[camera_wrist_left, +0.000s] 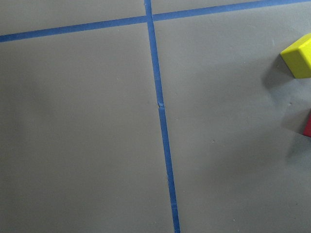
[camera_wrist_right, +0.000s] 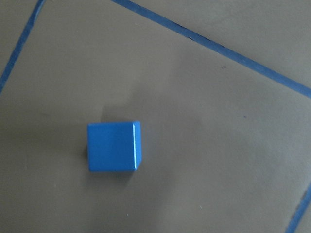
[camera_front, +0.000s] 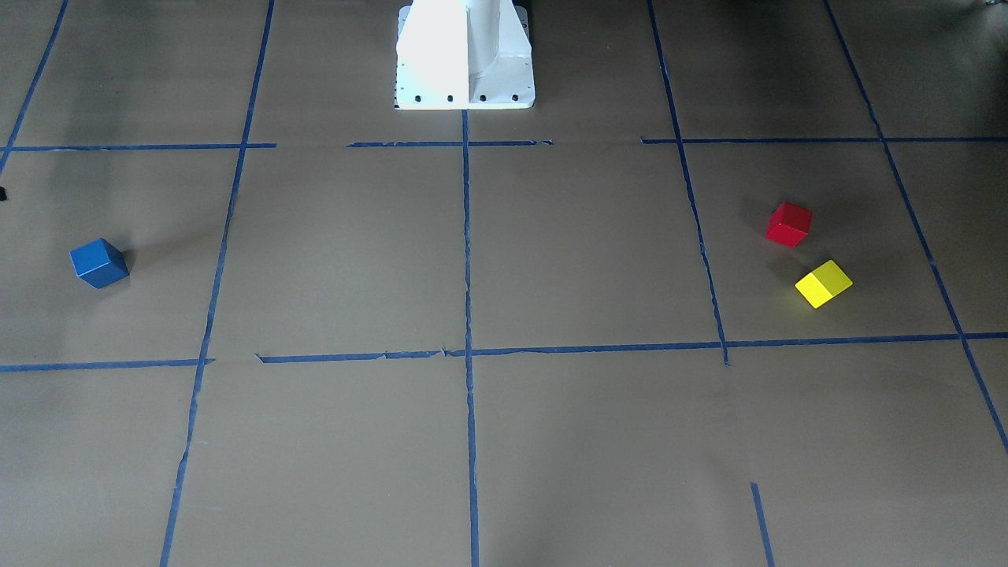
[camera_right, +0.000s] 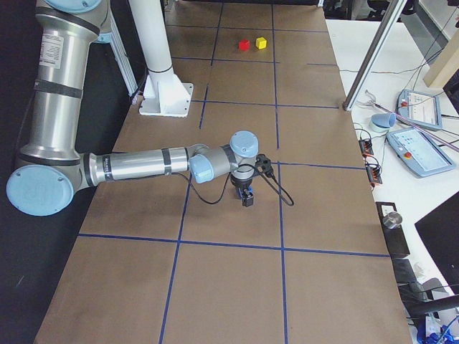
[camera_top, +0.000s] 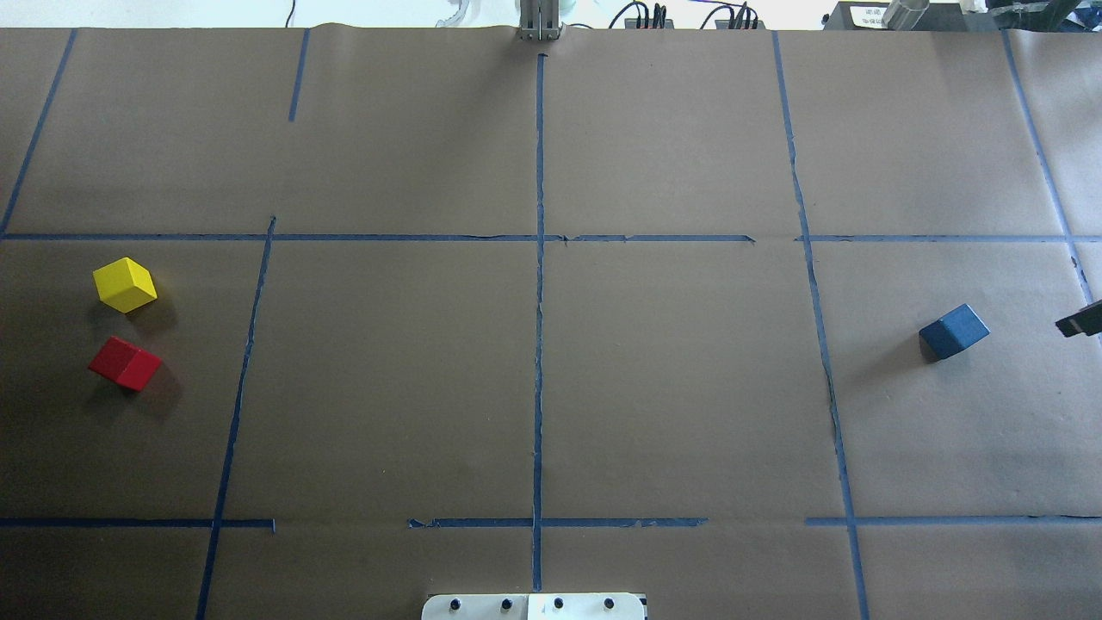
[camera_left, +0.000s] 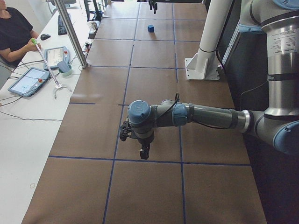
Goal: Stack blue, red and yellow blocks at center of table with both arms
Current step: 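Lower the right gripper onto the blue cube and grasp it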
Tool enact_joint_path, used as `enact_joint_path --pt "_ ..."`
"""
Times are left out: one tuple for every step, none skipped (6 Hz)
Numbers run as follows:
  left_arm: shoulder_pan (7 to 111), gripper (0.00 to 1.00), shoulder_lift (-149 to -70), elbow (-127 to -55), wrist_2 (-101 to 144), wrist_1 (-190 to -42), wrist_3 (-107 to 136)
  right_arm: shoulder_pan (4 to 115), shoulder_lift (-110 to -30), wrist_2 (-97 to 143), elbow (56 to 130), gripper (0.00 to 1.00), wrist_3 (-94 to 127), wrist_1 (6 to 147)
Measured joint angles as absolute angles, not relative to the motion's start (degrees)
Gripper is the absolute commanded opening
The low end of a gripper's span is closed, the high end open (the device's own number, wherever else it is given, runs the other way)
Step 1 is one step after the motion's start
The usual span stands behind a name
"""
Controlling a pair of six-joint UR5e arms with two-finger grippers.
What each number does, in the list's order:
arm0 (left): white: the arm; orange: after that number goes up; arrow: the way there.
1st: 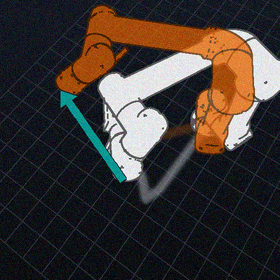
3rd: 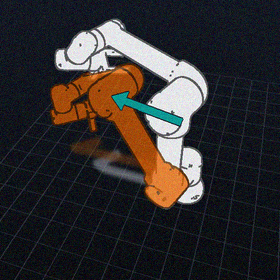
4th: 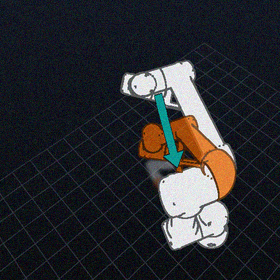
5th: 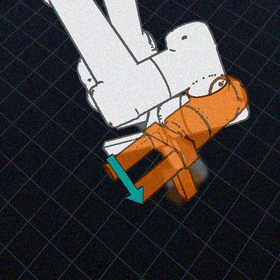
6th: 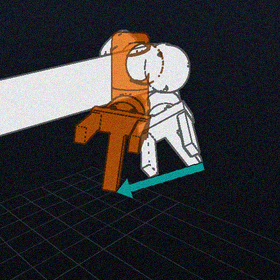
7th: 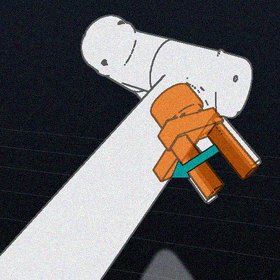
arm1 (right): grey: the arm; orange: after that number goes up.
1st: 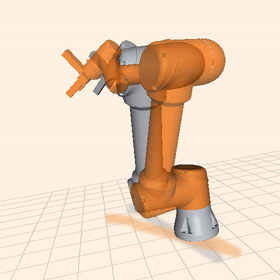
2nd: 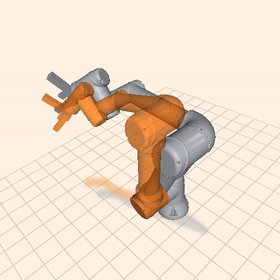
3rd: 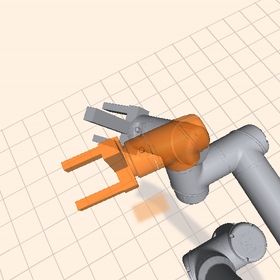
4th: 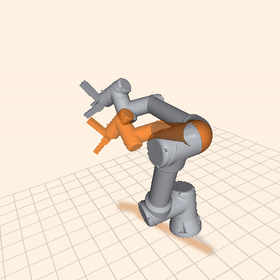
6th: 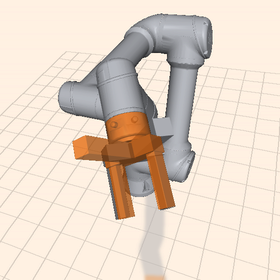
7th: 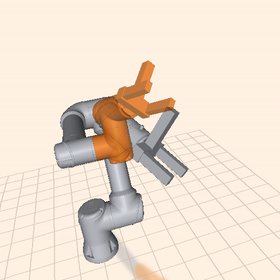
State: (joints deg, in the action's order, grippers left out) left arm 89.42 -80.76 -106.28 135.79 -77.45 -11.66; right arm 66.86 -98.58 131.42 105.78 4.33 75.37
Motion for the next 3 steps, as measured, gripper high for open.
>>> enact_joint_path --pt "89.41 1.0 -80.79 -106.22 135.79 -77.5 -11.66 63.78 -95.64 129.74 104.4 0.99 6.05 75.34" --pt "89.39 1.0 -80.81 -106.33 135.79 -77.49 -11.57 62.16 -93.86 129.1 103.29 0.99 6.8 75.33" --pt "89.39 1.0 -80.79 -106.52 135.79 -77.47 -11.44 60.25 -92.8 128.8 102.38 0.99 8.36 75.29"
